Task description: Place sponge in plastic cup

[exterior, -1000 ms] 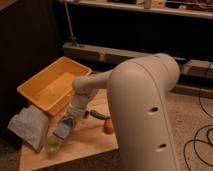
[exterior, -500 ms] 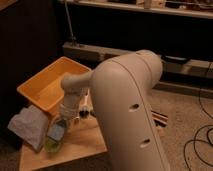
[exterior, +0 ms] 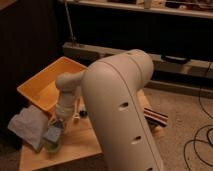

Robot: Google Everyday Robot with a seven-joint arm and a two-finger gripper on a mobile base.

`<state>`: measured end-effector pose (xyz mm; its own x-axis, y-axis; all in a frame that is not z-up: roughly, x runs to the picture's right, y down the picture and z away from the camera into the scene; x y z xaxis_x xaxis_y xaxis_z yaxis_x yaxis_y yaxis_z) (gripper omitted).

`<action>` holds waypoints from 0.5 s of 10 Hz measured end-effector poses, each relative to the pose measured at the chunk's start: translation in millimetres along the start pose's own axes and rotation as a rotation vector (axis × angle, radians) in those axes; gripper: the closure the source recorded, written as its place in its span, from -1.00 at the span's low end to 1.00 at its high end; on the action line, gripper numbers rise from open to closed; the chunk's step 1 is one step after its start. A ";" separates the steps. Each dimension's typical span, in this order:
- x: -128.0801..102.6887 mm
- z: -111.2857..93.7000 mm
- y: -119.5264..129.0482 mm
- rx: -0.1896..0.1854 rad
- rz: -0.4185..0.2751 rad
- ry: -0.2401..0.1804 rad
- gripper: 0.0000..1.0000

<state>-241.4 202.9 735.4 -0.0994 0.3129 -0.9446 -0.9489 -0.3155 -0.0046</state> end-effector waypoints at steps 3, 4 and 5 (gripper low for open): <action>7.6 4.3 7.8 0.014 -0.023 0.018 1.00; 10.2 5.2 9.7 0.020 -0.030 0.020 1.00; 12.6 6.3 11.1 0.026 -0.037 0.021 1.00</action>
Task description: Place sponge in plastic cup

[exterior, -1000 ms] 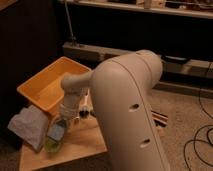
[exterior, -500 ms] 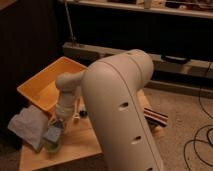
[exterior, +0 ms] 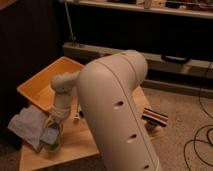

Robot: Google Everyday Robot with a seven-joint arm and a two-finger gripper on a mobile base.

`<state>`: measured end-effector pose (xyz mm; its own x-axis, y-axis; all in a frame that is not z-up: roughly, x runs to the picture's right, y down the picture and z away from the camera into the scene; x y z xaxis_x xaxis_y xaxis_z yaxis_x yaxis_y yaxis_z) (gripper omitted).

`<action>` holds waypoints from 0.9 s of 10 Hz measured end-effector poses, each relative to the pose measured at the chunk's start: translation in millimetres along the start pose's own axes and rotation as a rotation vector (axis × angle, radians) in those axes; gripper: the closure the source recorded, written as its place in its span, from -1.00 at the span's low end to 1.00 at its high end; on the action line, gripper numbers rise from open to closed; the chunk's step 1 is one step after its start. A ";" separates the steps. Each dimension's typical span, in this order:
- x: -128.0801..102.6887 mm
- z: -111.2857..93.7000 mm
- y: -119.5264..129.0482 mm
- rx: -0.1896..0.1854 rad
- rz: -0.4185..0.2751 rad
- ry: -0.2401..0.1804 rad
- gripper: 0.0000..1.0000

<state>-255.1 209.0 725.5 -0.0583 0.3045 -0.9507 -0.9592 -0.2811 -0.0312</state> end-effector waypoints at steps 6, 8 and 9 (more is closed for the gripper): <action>5.4 3.8 -2.0 0.036 -0.007 0.009 0.11; 7.6 4.6 -0.9 0.047 -0.017 0.009 -0.29; 8.4 5.2 -0.3 0.052 -0.020 0.010 -0.49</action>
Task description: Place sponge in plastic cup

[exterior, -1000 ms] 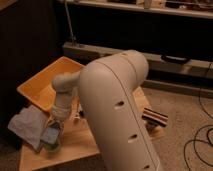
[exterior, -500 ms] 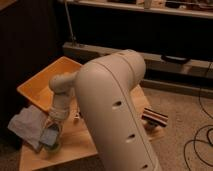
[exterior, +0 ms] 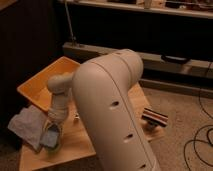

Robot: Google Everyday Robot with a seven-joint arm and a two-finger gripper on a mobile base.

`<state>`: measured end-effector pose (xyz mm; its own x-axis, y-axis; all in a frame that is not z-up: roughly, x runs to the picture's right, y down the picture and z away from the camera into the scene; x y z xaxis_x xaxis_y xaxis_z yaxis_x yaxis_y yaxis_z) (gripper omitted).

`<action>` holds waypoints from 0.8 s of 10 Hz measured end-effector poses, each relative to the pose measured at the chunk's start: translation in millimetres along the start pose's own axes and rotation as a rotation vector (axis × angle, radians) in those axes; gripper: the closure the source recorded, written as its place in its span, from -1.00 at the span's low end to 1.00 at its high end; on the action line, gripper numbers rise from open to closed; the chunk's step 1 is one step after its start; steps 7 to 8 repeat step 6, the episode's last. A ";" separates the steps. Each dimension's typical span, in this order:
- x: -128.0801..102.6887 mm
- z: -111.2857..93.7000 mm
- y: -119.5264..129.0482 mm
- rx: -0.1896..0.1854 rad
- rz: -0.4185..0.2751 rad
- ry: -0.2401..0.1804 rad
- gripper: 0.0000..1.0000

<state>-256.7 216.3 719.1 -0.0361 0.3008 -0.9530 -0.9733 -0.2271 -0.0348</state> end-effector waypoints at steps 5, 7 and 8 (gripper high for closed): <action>0.5 3.2 1.1 0.008 -0.013 0.009 -0.60; 0.3 4.4 1.9 0.007 -0.016 0.012 -0.60; 0.3 4.4 1.9 0.007 -0.016 0.012 -0.60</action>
